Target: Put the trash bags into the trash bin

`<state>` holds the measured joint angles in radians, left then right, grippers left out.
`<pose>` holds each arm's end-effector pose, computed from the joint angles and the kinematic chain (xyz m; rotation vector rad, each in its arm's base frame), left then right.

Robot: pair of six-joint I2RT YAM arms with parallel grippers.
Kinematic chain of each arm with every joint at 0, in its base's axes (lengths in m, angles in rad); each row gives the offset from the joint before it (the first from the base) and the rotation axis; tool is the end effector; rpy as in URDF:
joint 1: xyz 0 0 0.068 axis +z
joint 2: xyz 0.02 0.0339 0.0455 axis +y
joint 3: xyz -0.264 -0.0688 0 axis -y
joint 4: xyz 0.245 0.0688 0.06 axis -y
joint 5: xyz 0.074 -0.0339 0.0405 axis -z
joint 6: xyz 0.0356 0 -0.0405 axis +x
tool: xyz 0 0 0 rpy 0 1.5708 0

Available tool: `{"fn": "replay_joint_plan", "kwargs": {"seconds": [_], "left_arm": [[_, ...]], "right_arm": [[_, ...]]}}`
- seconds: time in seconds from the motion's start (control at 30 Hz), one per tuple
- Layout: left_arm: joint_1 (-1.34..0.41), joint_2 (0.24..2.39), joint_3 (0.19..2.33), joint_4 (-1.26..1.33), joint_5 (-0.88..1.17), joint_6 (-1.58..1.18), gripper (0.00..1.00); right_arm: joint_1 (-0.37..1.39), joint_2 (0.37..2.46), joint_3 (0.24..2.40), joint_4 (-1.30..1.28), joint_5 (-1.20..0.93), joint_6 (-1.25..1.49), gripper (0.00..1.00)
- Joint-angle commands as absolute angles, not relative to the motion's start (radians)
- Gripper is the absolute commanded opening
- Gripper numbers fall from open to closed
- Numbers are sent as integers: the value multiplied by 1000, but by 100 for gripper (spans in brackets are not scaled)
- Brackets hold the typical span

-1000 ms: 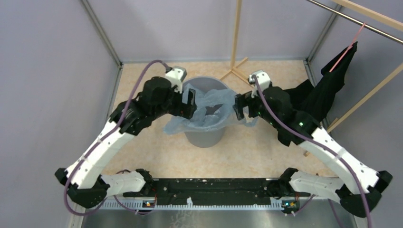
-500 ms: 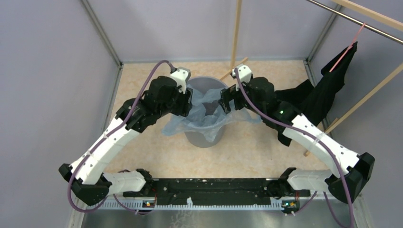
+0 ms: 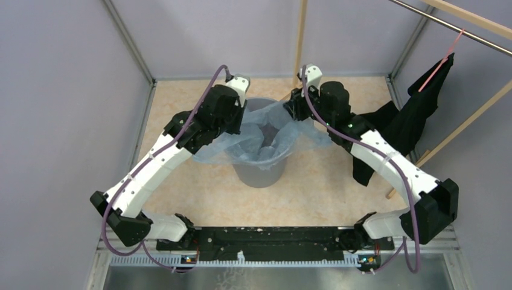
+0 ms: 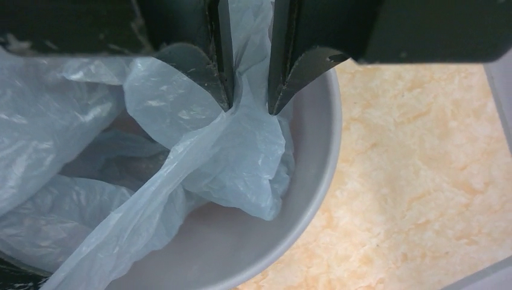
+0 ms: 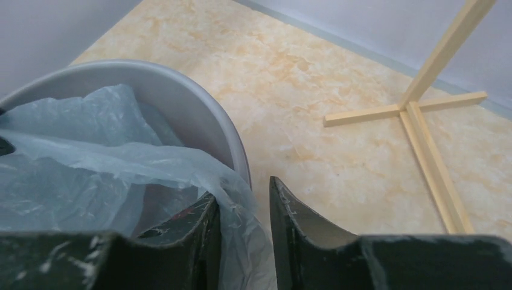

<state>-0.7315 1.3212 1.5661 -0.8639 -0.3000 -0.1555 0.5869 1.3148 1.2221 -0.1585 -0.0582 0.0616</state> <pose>0.2049 -0.1698 0.4243 0.4517 2.1163 -0.1826 0.2559 0.1727 0.3787 -0.5210 1.7768 0.5086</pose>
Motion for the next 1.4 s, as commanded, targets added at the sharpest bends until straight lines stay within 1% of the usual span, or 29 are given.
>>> {"fn": "replay_joint_plan", "kwargs": {"seconds": [0.0, 0.1, 0.17, 0.2, 0.23, 0.3, 0.33, 0.4, 0.5, 0.53, 0.57, 0.6, 0.67, 0.7, 0.73, 0.9, 1.03, 1.13, 1.17, 1.3, 1.37], "left_arm": [[-690, 1356, 1604, -831, -360, -116, 32], [-649, 1360, 1605, -811, -354, -101, 31], [-614, 1370, 1608, -802, -336, -98, 32], [-596, 1376, 1610, -800, -323, -103, 32], [-581, 1380, 1611, -795, -309, -110, 32], [-560, 1378, 1601, -772, -293, -121, 31], [-552, 1375, 1593, -758, -292, -125, 31], [-538, 1366, 1584, -732, -295, -127, 27], [-519, 1350, 1568, -693, -297, -135, 24], [-512, 1347, 1563, -681, -295, -141, 23], [-506, 1344, 1558, -670, -293, -146, 22], [-501, 1342, 1554, -660, -292, -149, 21], [-489, 1345, 1546, -647, -292, -150, 17], [-483, 1349, 1544, -644, -294, -149, 16], [-475, 1355, 1543, -641, -297, -147, 15], [-441, 1381, 1532, -623, -329, -171, 9], [-389, 1392, 1471, -565, -307, -195, 9], [-346, 1407, 1421, -543, -225, -236, 11], [-332, 1409, 1403, -538, -177, -250, 11], [-289, 1386, 1320, -512, -80, -303, 12], [-278, 1369, 1271, -496, -38, -315, 15]], "right_arm": [[555, 1365, 1297, -57, -205, 53, 27], [534, 1386, 1295, -32, -222, 48, 28], [513, 1396, 1285, -7, -259, 68, 32], [503, 1402, 1279, 25, -279, 80, 36], [497, 1405, 1274, 33, -287, 85, 44], [492, 1410, 1268, 27, -273, 90, 53], [489, 1408, 1268, 18, -260, 90, 55], [482, 1396, 1260, 4, -255, 88, 56], [457, 1353, 1223, 33, -306, 97, 56], [443, 1342, 1209, 51, -327, 111, 50], [431, 1335, 1197, 71, -365, 126, 34], [424, 1334, 1189, 87, -382, 140, 23], [420, 1351, 1188, 100, -408, 153, 10], [420, 1362, 1191, 100, -417, 159, 6], [420, 1372, 1193, 103, -420, 164, 4], [420, 1410, 1184, 144, -418, 188, 4], [419, 1447, 1183, 148, -392, 198, 15], [419, 1464, 1193, 121, -380, 203, 28], [418, 1468, 1197, 114, -373, 213, 29], [414, 1479, 1194, 118, -367, 265, 27], [414, 1482, 1180, 134, -372, 275, 22]]}}
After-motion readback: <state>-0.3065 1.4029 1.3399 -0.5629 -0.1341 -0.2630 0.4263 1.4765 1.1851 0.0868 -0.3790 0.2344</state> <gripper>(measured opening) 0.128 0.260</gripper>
